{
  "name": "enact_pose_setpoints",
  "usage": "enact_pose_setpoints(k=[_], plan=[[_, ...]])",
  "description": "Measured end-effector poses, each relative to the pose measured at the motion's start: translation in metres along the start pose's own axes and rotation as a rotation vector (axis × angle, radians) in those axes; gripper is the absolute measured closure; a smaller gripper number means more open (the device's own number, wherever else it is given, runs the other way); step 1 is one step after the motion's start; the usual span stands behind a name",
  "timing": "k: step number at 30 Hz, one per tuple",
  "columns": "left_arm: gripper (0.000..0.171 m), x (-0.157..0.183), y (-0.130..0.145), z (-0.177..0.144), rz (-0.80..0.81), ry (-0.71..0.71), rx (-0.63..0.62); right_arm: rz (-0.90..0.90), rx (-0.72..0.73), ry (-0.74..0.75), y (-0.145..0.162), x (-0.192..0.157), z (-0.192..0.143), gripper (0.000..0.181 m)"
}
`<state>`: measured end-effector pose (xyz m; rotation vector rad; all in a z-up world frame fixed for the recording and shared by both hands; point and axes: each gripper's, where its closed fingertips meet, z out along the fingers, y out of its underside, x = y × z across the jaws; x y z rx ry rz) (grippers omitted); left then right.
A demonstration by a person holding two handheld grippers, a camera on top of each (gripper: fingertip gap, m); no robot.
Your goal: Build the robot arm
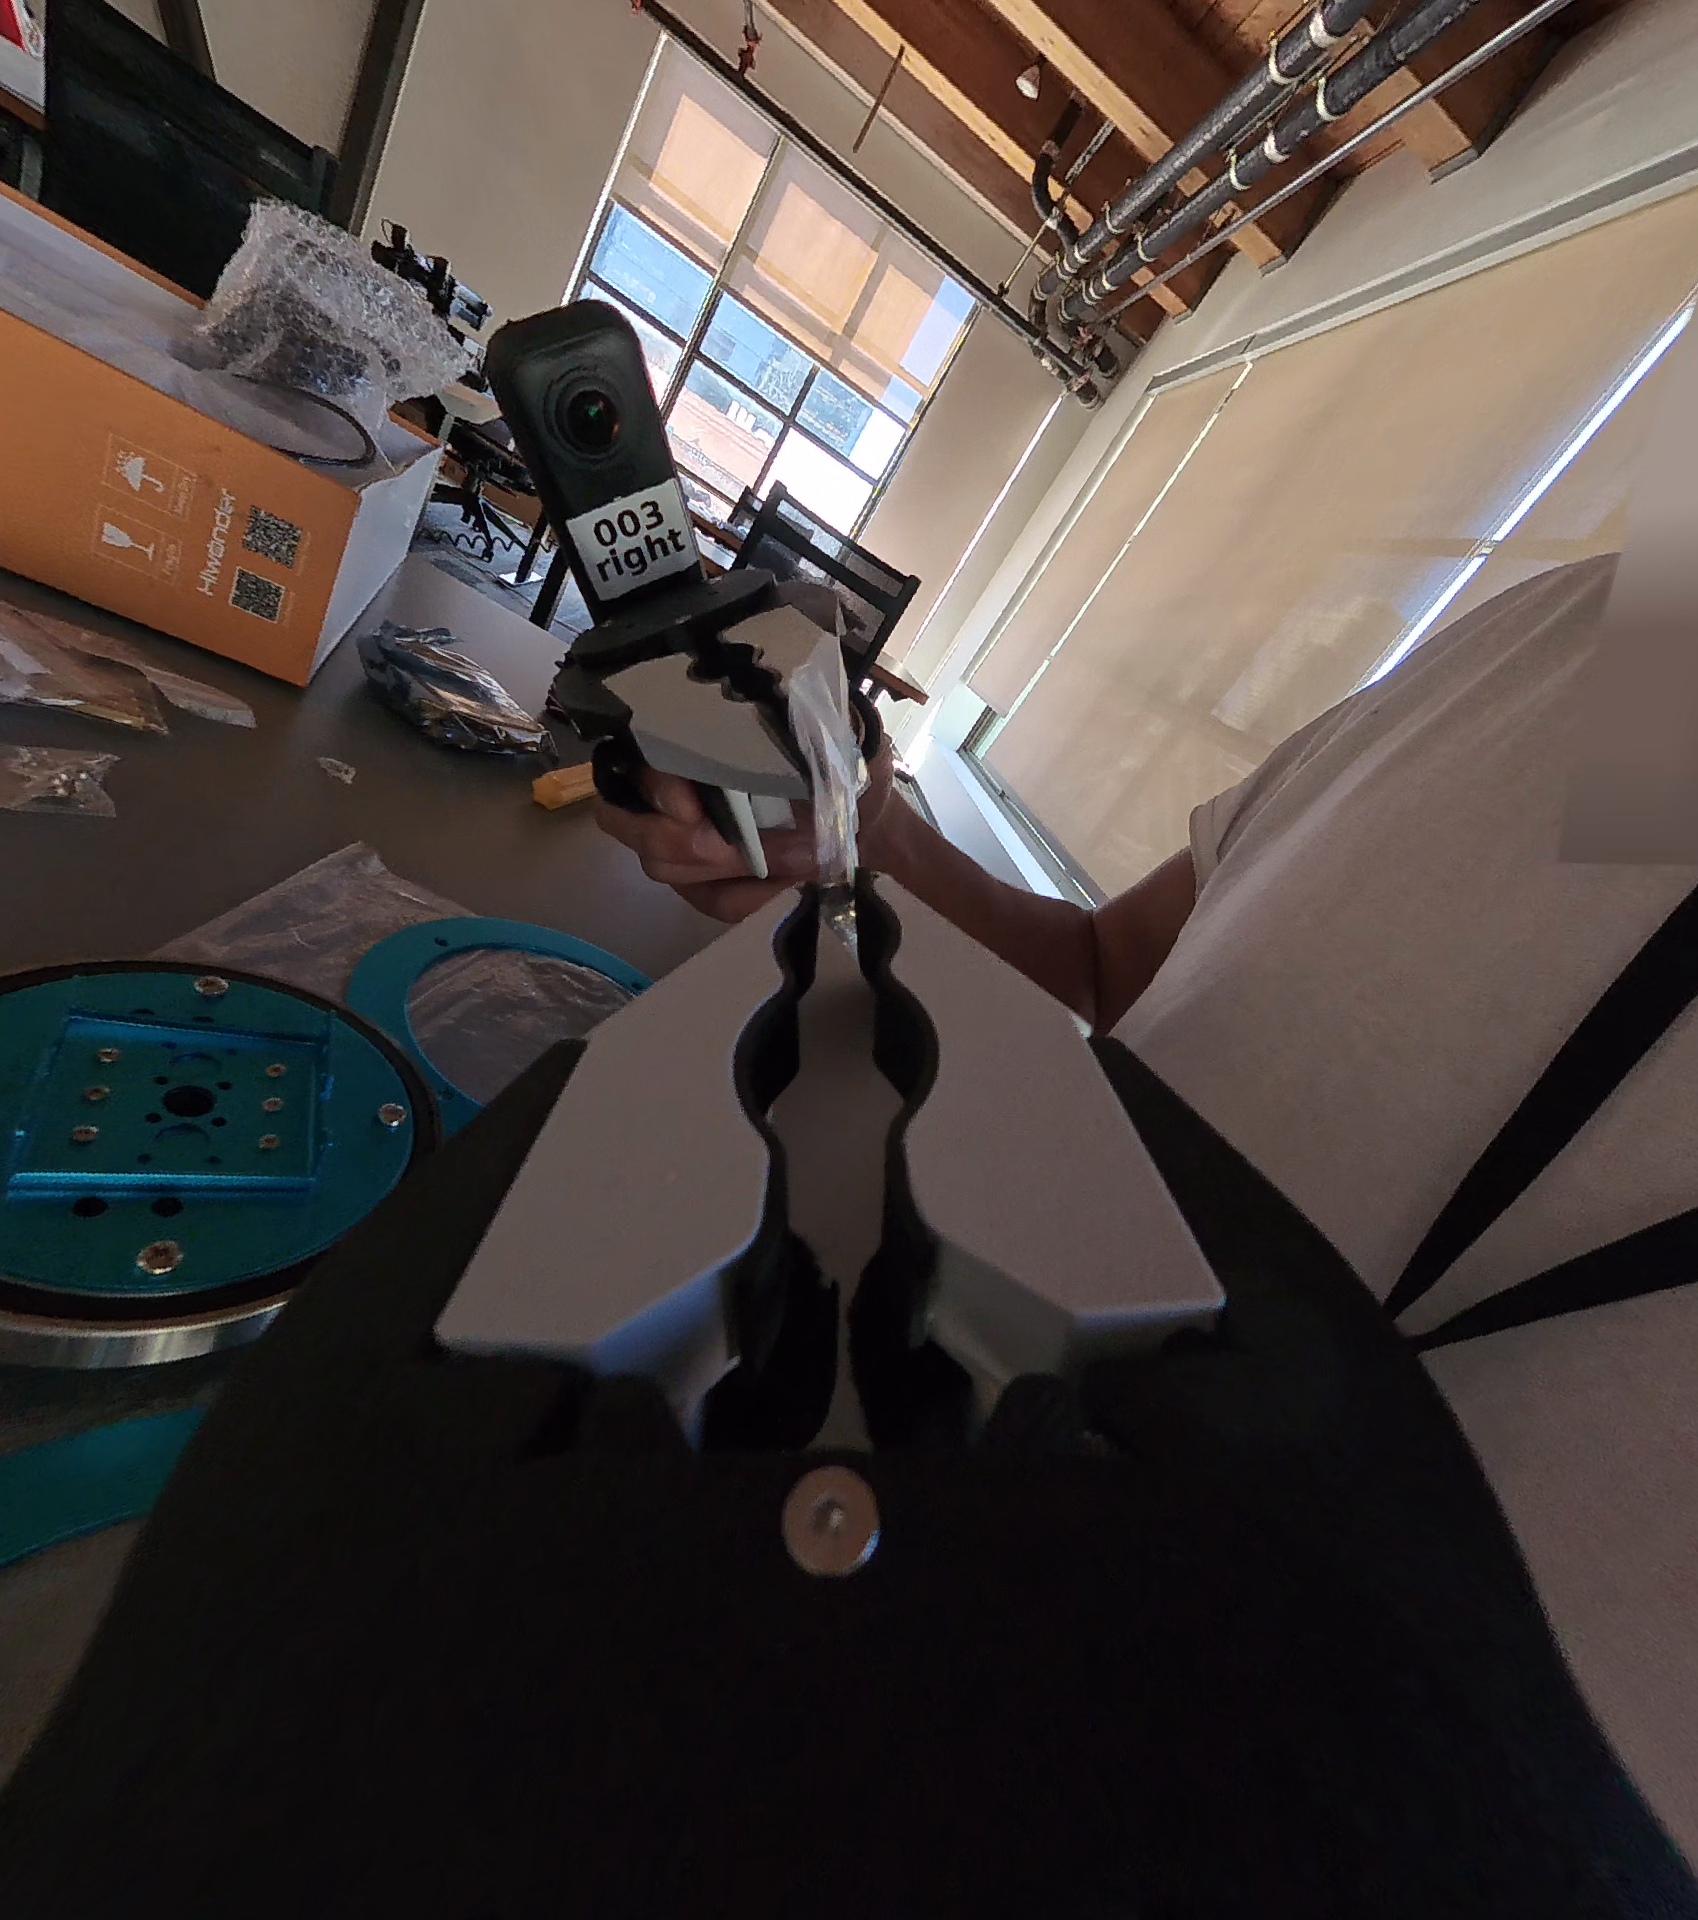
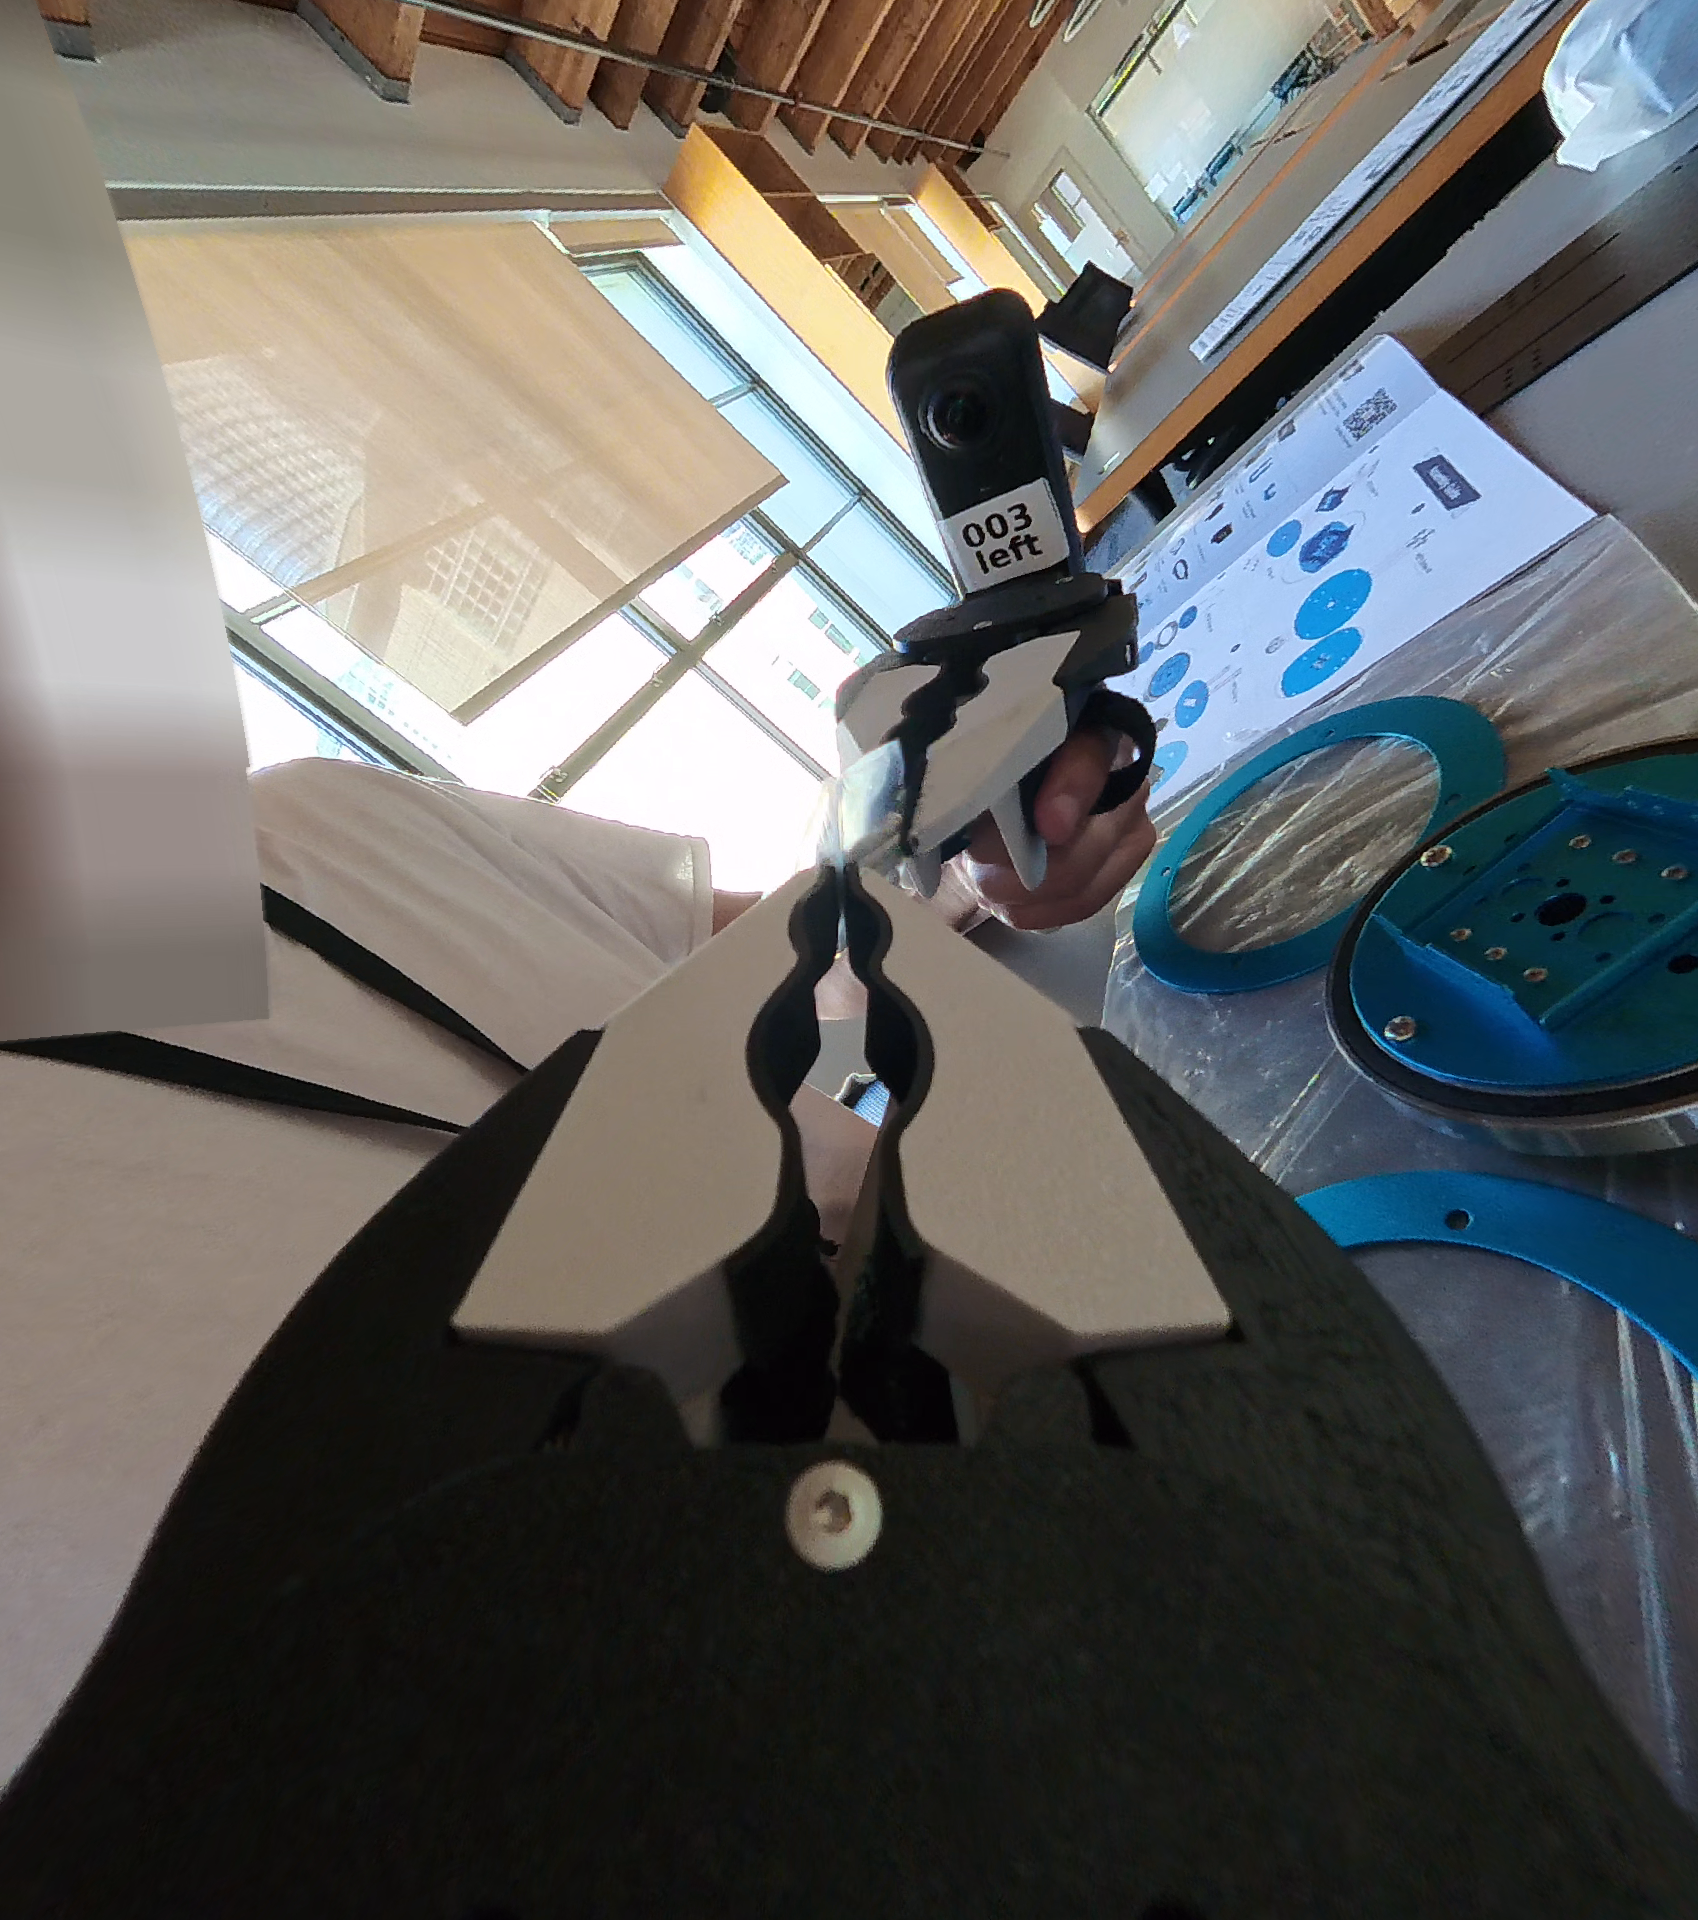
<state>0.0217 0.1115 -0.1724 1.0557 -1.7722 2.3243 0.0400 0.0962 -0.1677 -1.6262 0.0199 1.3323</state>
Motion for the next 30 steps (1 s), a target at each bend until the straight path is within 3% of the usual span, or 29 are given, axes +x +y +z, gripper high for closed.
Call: enact_pose_setpoints(k=[14, 21, 30], plan=[[0.171, -0.002, 0.003, 0.000, 0.046, -0.038, -0.038, 0.002, -0.006, 0.062, 0.002, 0.011, -0.002, 0.180], [0.171, -0.005, 0.002, -0.004, 0.049, -0.065, -0.121, -0.038, -0.014, 0.098, 0.001, 0.012, -0.006, 0.179], [0.171, -0.003, -0.005, 0.002, -0.080, 0.010, -0.023, -0.061, 0.000, 0.003, 0.002, -0.001, 0.003, 0.174]])
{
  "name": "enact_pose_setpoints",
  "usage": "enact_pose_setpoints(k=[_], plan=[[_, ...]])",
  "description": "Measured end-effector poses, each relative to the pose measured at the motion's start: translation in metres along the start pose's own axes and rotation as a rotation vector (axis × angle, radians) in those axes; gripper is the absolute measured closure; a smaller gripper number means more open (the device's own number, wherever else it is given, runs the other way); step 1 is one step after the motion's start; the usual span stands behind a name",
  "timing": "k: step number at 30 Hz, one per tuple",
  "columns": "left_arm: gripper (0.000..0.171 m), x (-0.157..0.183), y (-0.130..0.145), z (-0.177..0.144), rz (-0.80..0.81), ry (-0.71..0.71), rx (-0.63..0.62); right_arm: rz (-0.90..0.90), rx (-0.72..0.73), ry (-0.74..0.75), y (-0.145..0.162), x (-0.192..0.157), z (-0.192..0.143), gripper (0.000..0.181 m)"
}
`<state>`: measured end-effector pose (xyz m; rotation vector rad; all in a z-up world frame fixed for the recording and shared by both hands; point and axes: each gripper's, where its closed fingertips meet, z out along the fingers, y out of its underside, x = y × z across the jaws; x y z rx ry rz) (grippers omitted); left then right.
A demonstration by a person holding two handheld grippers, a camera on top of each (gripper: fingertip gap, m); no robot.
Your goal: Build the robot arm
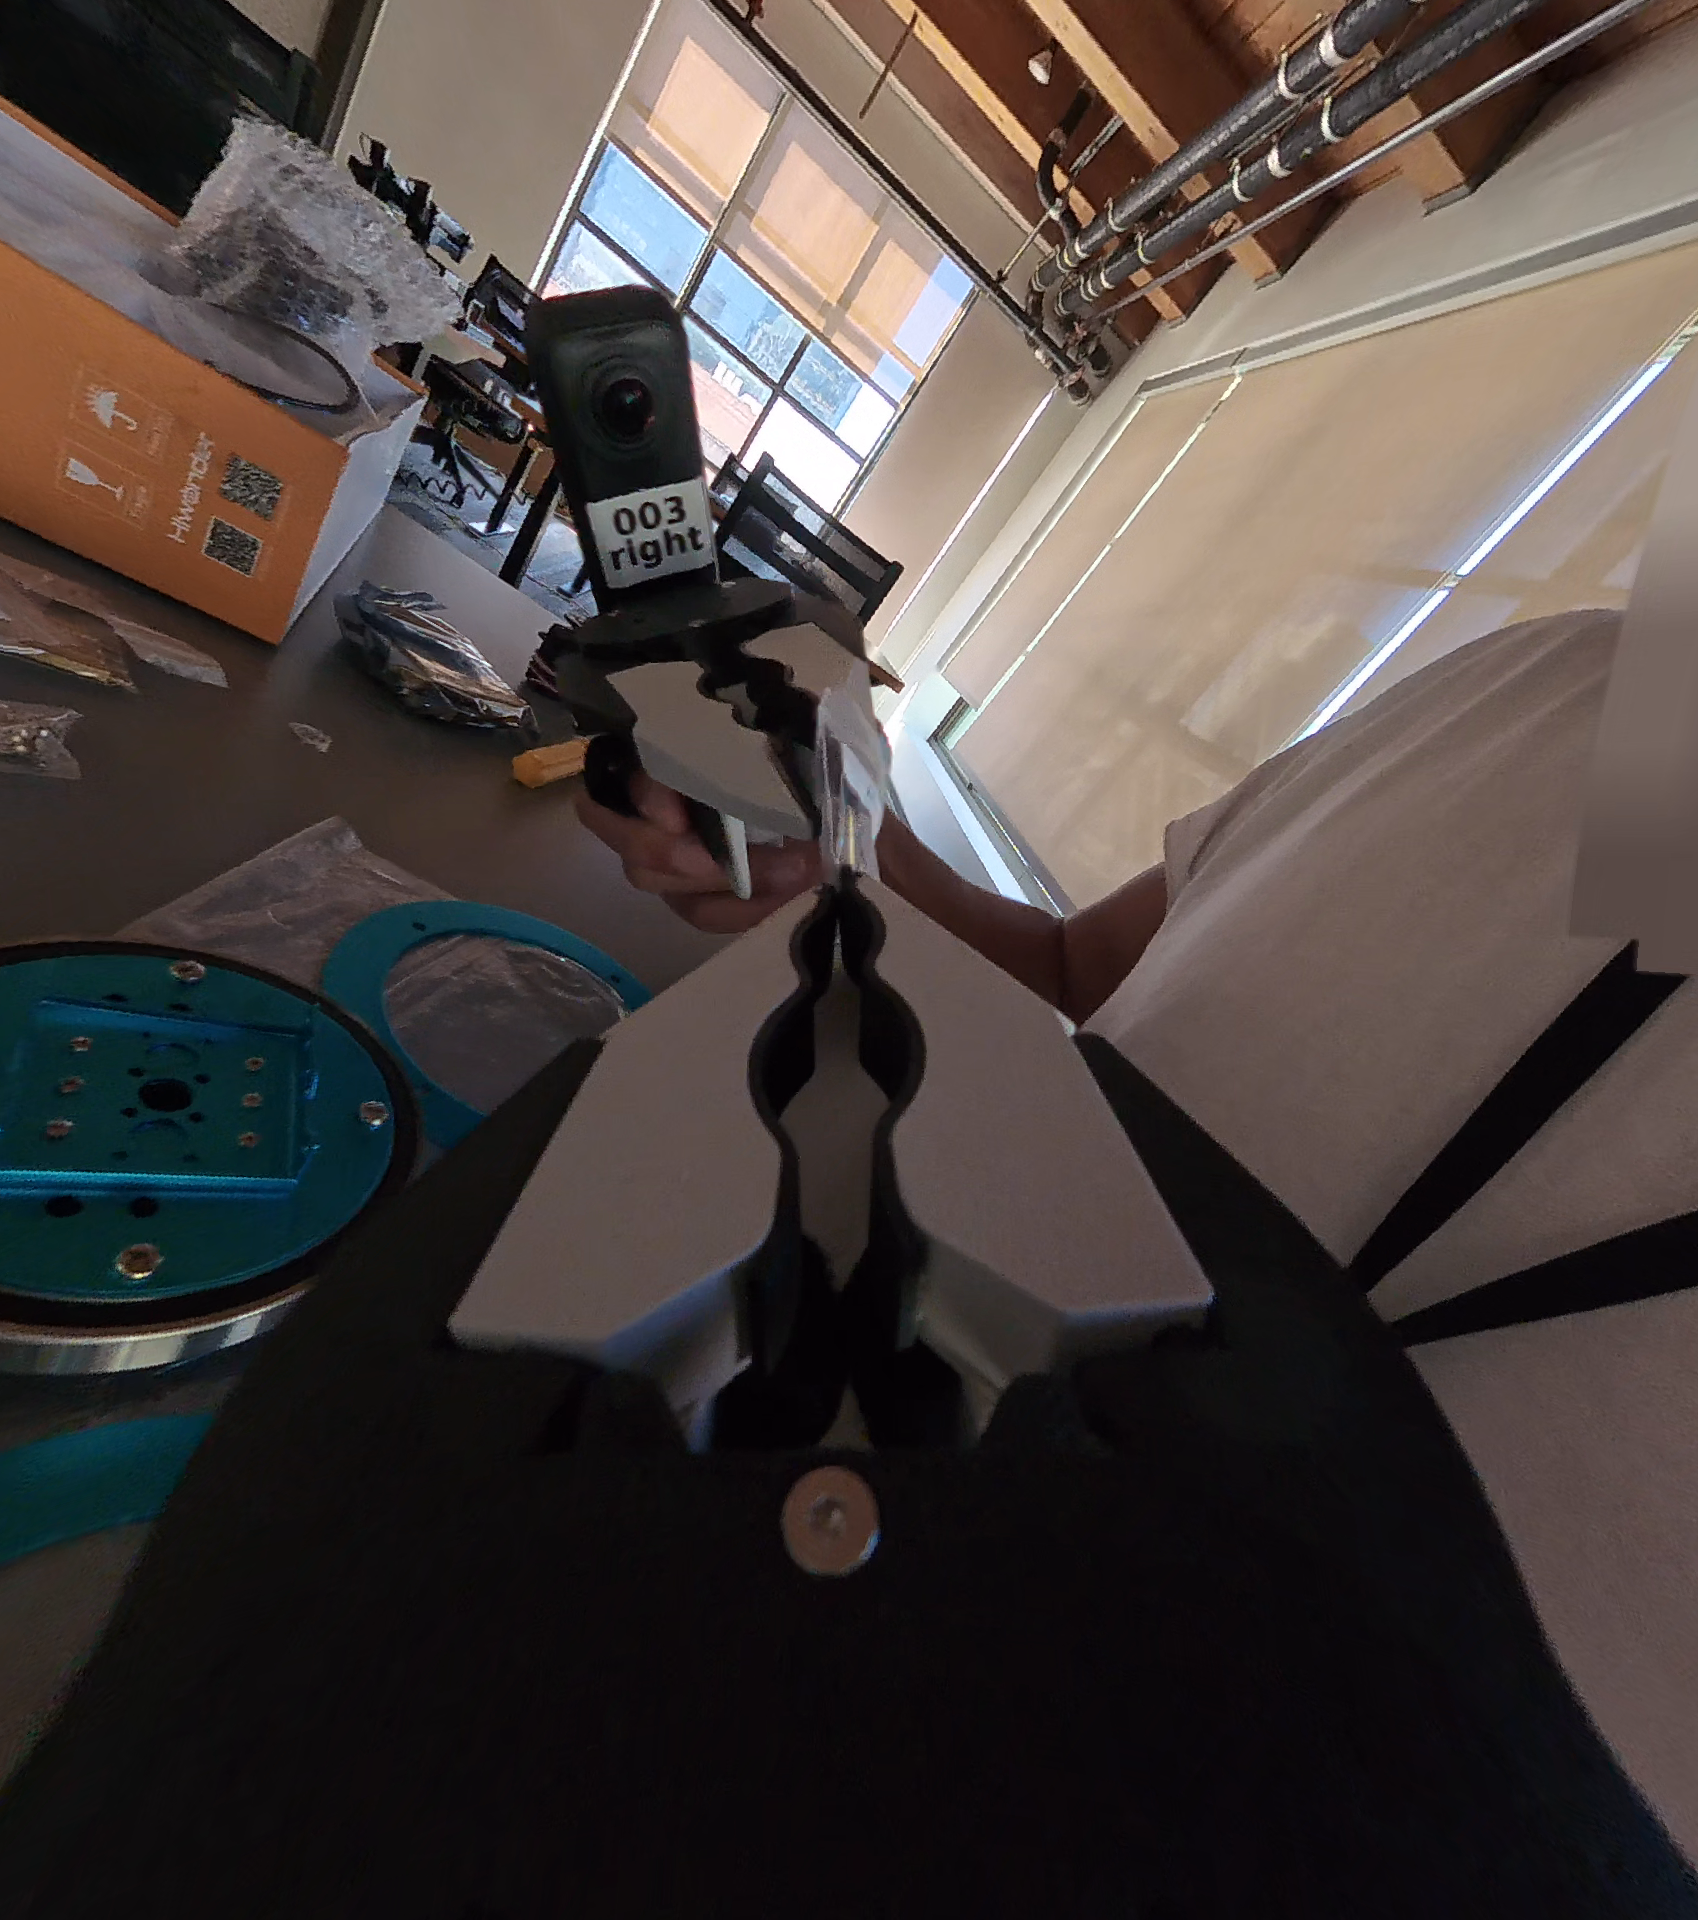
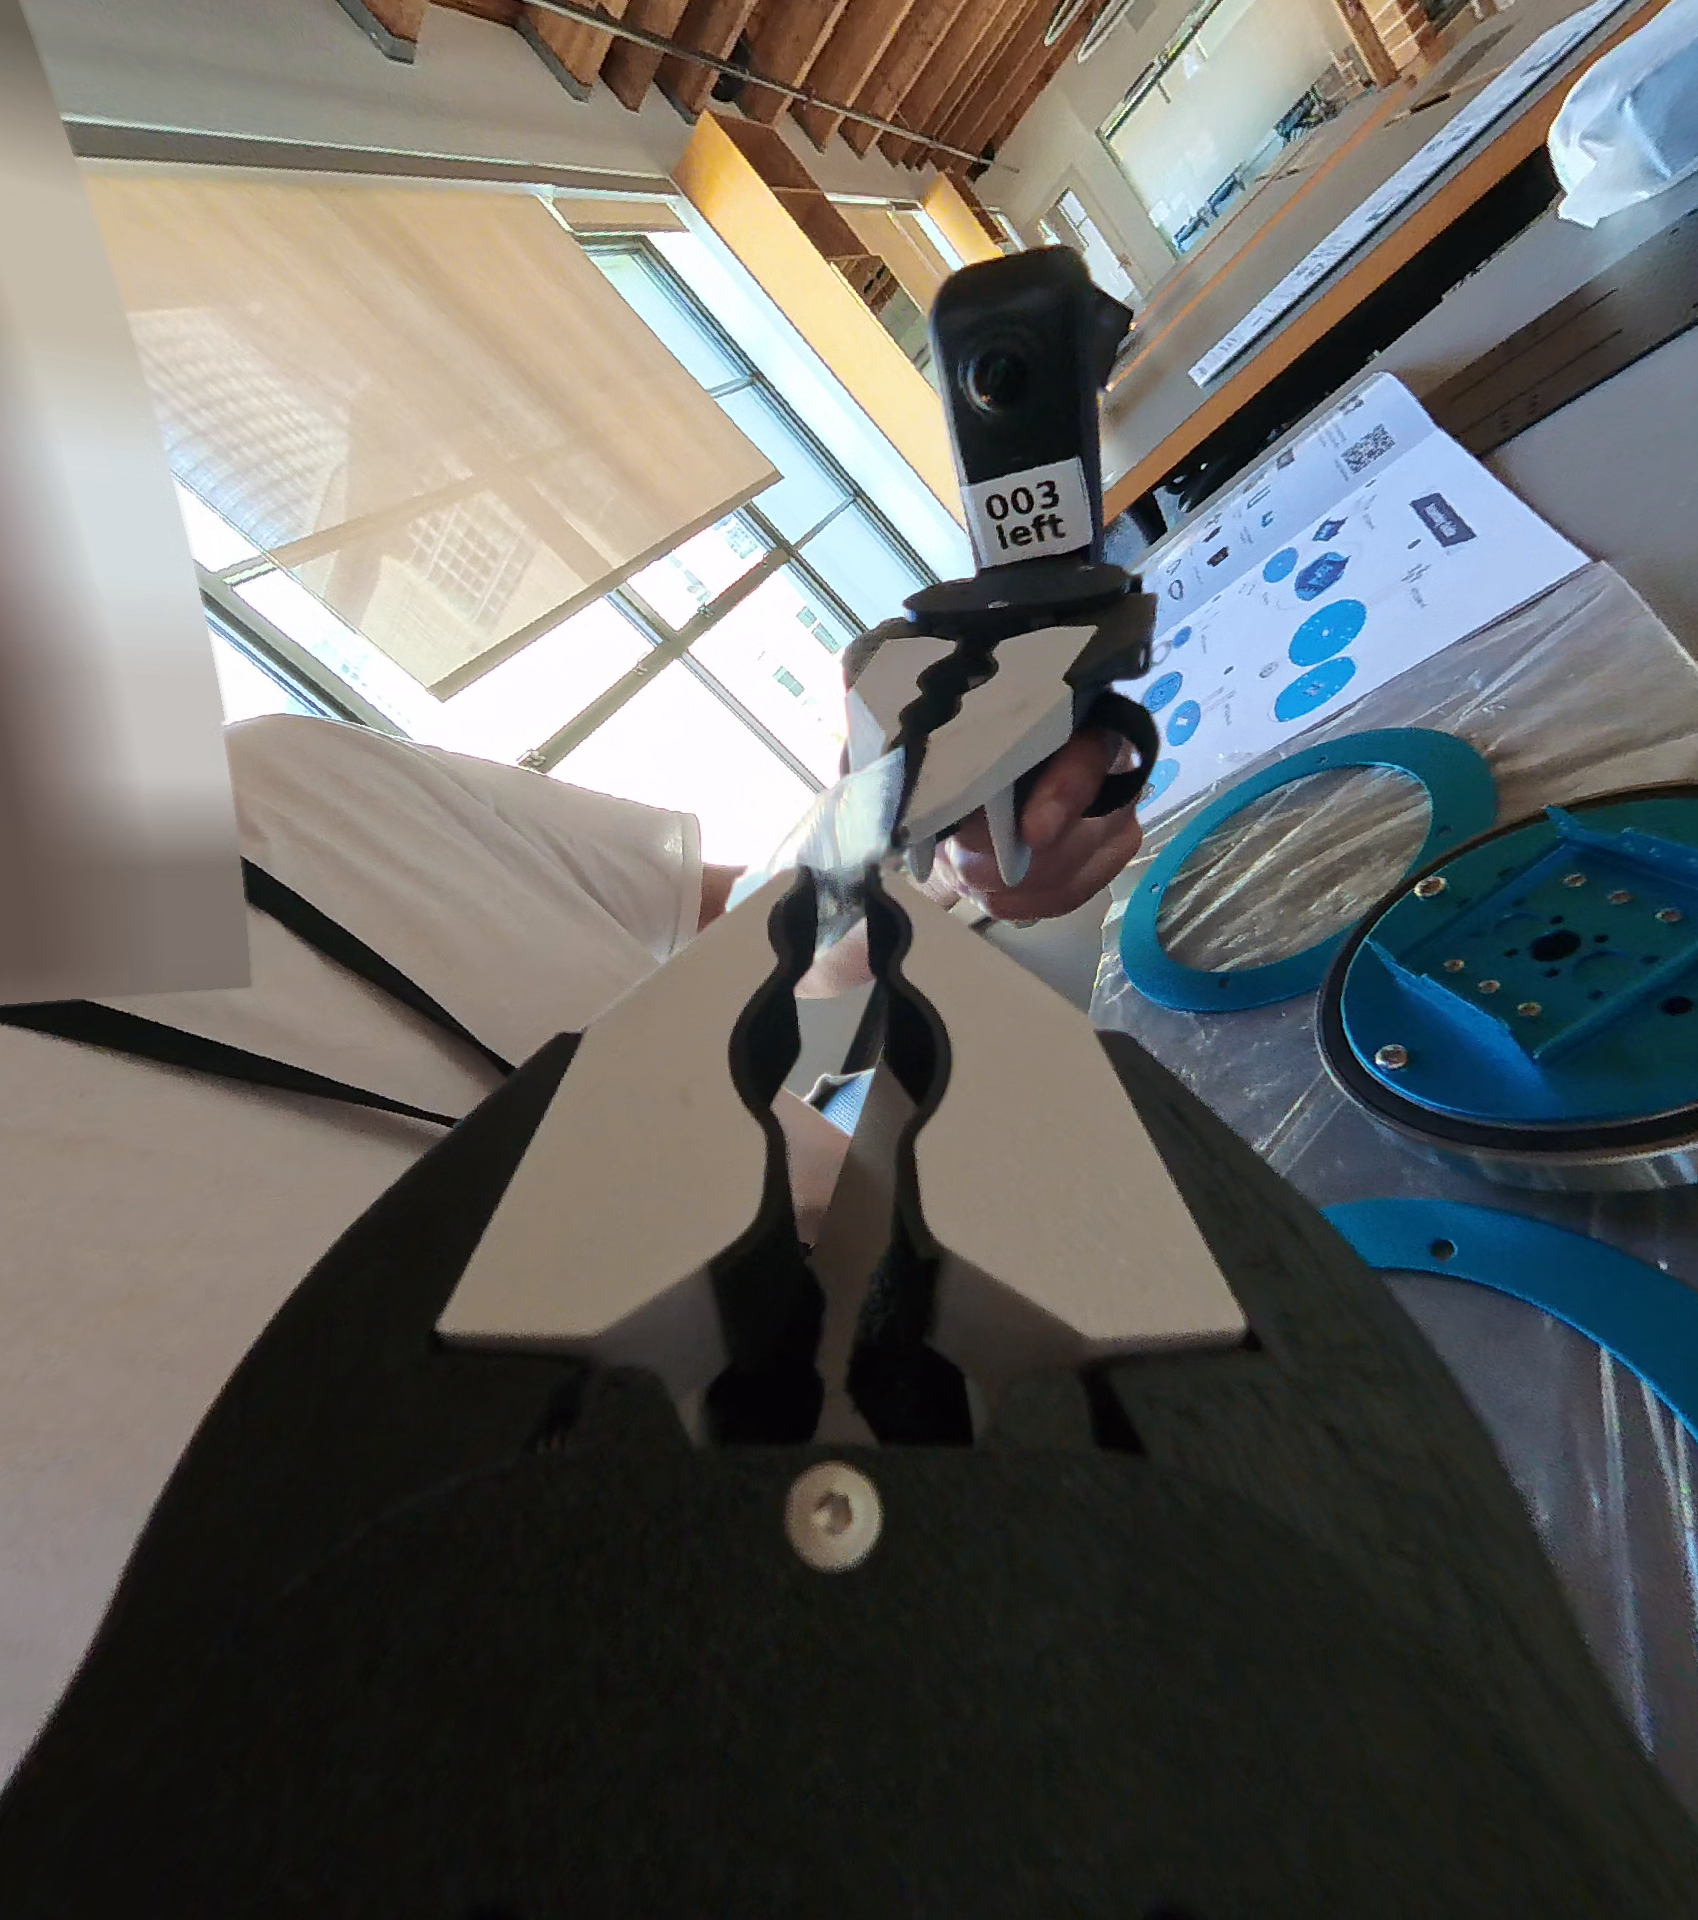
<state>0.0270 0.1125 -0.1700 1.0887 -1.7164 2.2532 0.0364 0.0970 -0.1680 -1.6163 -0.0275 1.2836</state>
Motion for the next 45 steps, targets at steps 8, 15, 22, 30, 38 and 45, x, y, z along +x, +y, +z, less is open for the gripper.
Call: enact_pose_setpoints(k=[8, 15, 22, 30, 38, 45], plan=[[0.171, 0.002, 0.006, 0.002, -0.055, 0.036, 0.010, -0.027, -0.037, 0.084, 0.006, 0.013, 0.002, 0.177], [0.162, 0.002, 0.007, 0.002, -0.051, 0.038, 0.038, 0.019, 0.040, 0.122, -0.003, 0.021, 0.002, 0.177], [0.160, -0.005, 0.016, 0.007, -0.050, 0.008, -0.002, -0.022, 0.022, 0.151, -0.001, 0.019, 0.007, 0.177], [0.169, -0.011, 0.010, 0.002, -0.034, -0.027, 0.033, -0.032, -0.031, 0.158, 0.005, 0.018, 0.007, 0.177], [0.169, -0.010, 0.006, 0.002, -0.004, -0.053, 0.052, -0.027, -0.016, 0.141, 0.004, 0.017, 0.007, 0.177], [0.169, -0.018, 0.007, -0.004, 0.073, -0.172, -0.087, -0.031, -0.081, 0.212, 0.012, 0.028, -0.003, 0.176]])
